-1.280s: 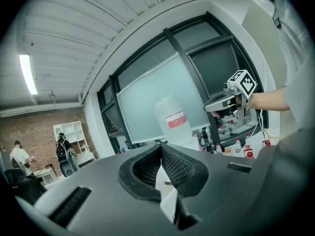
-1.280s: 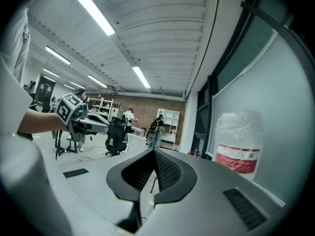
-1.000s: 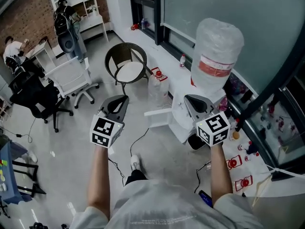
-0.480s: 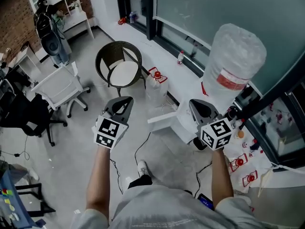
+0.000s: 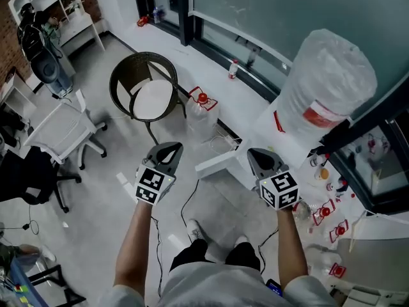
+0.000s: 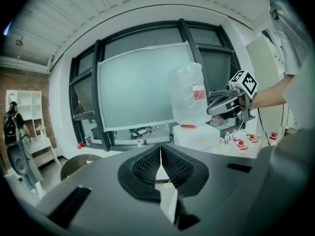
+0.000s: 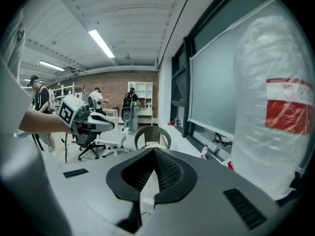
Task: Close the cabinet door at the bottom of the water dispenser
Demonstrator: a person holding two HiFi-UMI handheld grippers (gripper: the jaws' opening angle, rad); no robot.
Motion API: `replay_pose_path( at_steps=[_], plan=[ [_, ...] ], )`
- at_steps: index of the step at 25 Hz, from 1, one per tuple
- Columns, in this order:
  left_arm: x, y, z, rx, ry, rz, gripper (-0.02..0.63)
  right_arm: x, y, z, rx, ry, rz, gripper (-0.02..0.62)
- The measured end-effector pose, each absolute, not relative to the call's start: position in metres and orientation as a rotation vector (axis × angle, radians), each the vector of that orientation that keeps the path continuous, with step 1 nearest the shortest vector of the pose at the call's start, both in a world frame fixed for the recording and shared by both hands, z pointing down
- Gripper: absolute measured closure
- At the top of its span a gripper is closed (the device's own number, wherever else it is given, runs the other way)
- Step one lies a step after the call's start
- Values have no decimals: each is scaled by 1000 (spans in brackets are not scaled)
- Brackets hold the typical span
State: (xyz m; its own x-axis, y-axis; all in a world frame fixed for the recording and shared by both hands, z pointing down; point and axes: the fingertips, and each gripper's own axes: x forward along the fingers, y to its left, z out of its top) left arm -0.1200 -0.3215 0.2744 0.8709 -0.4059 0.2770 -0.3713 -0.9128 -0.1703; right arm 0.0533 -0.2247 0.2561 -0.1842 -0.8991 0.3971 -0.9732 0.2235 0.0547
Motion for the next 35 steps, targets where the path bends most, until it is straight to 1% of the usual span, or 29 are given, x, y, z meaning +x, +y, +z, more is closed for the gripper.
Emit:
replay_pose_path(
  at_steps=[4,8,9,11,17,19,25,32,35],
  plan=[
    [-95,-344,328,-3004,576,-492,584,67,-247,306,1761,-2129,403,571],
    [-78,-362,383,-3086,635,-533,583,74,-270,363,1704,-2141,488,571],
    [-75,-364,399,-3105,656,-561,573,76,-274,378,1684,-2147,508,571],
    [-74,-366,431,-3131,693,-630,503,79,-280,406,1640,-2163,558,571],
    [-73,-364,522,-3220,789,-774,499,90,-298,480,1537,-2188,693,569],
    [-69,-361,558,-3248,789,-829,482,93,-303,506,1521,-2185,713,569],
    [-58,-355,655,-3247,679,-967,459,88,-307,592,1460,-2162,748,569],
    [-52,-332,761,-3213,541,-1040,433,78,-295,682,1455,-2172,738,571],
    [-51,-329,806,-3193,508,-1080,405,74,-295,712,1485,-2186,753,571]
  ],
)
